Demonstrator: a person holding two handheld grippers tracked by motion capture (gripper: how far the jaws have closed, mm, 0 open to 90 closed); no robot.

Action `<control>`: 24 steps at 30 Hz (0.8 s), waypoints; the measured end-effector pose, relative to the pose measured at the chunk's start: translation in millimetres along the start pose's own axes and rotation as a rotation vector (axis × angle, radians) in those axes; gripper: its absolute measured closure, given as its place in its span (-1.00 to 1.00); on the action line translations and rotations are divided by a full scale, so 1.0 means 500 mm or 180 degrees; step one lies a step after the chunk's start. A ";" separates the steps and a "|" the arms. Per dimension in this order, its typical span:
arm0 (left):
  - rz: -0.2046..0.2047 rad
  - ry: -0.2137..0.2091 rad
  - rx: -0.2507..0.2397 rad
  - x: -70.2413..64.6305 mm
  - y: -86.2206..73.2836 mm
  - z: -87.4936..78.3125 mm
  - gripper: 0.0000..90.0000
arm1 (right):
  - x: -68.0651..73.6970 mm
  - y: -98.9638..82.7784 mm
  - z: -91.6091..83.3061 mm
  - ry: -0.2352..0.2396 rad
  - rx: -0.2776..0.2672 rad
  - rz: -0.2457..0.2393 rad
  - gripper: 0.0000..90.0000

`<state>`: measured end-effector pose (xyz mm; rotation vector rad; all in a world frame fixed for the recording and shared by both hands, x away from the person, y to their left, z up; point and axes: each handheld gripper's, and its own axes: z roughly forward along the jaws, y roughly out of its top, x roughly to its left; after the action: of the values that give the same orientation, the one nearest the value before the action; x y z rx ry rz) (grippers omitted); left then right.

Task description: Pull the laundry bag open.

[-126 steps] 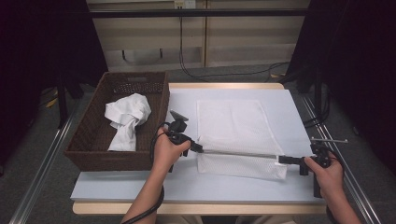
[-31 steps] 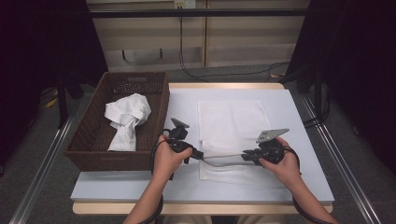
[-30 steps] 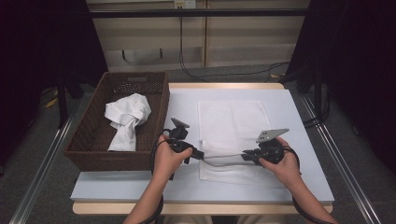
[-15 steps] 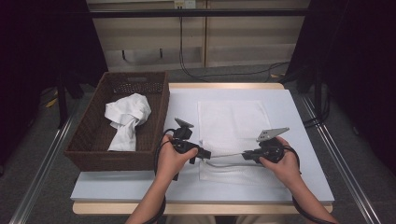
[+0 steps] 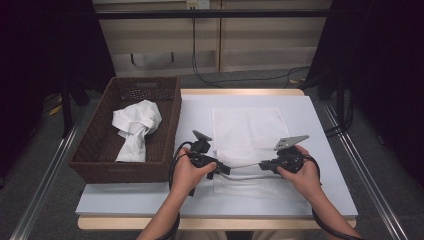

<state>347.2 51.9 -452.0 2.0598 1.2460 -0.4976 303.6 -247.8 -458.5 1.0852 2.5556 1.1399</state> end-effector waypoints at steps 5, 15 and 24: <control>0.0115 0.0076 -0.0102 -0.006 0.000 -0.023 -0.07 | 0.000 0.003 0.004 0.0013 0.0031 0.0028 0.99; 0.0265 0.0161 -0.0228 -0.001 -0.002 -0.042 -0.37 | -0.002 0.010 0.015 0.0074 0.0054 0.0020 1.00; 0.0363 0.0198 -0.0280 0.004 -0.016 -0.044 -0.66 | 0.002 0.026 0.019 0.0106 0.0081 -0.0063 1.00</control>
<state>340.6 71.3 -440.3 2.0718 1.1572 -0.3230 314.1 -235.6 -456.1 1.0530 2.6070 1.1332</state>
